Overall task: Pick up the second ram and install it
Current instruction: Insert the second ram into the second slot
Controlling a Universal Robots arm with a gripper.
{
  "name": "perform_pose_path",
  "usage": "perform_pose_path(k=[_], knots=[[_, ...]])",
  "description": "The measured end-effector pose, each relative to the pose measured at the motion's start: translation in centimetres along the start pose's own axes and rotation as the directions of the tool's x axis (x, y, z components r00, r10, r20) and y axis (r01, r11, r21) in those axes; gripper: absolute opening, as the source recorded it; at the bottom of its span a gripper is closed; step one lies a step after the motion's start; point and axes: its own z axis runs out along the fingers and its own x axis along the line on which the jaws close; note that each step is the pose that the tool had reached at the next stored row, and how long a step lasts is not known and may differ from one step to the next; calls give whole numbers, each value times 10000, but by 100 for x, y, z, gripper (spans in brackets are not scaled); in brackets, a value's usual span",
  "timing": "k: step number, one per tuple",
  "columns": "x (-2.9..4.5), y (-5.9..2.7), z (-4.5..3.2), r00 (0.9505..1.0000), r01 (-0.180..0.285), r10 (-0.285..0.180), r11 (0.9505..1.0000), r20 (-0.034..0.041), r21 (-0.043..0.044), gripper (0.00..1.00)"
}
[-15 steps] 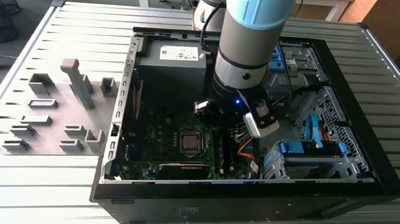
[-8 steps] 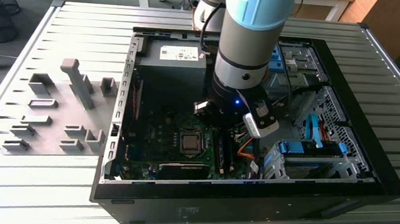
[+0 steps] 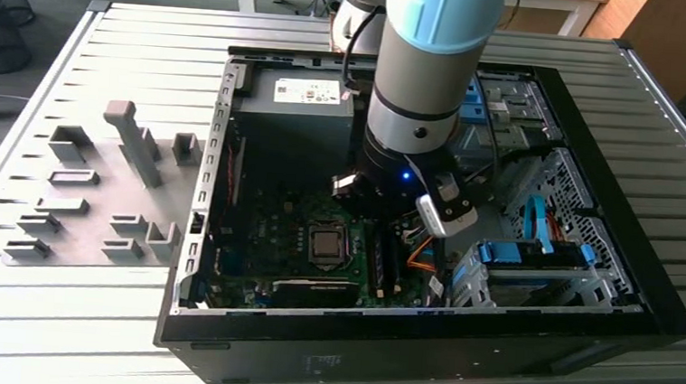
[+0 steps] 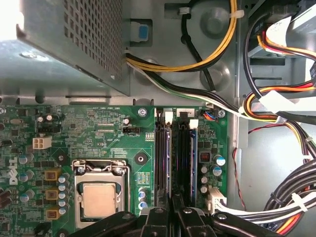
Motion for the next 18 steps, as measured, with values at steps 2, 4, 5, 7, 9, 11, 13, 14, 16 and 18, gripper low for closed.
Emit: perform_pose_path(k=[2, 4, 5, 7, 9, 11, 13, 14, 16, 18], knots=[[0, 0, 16, 10000, 0, 0, 10000, 0, 1, 14], [0, 0, 16, 10000, 0, 0, 10000, 0, 2, 14], [0, 0, 16, 10000, 0, 0, 10000, -1, 2, 14], [0, 0, 17, 10000, 0, 0, 10000, -2, 1, 14], [0, 0, 17, 10000, 0, 0, 10000, -3, 1, 15], [0, 0, 17, 10000, 0, 0, 10000, -3, 1, 21], [0, 0, 17, 10000, 0, 0, 10000, -3, 1, 21], [0, 0, 13, 10000, 0, 0, 10000, -4, 2, 21], [0, -1, -17, 10000, -3, 3, 10000, -4, 2, 21], [0, -2, -63, 10000, -3, 3, 10000, -4, 0, 21]])
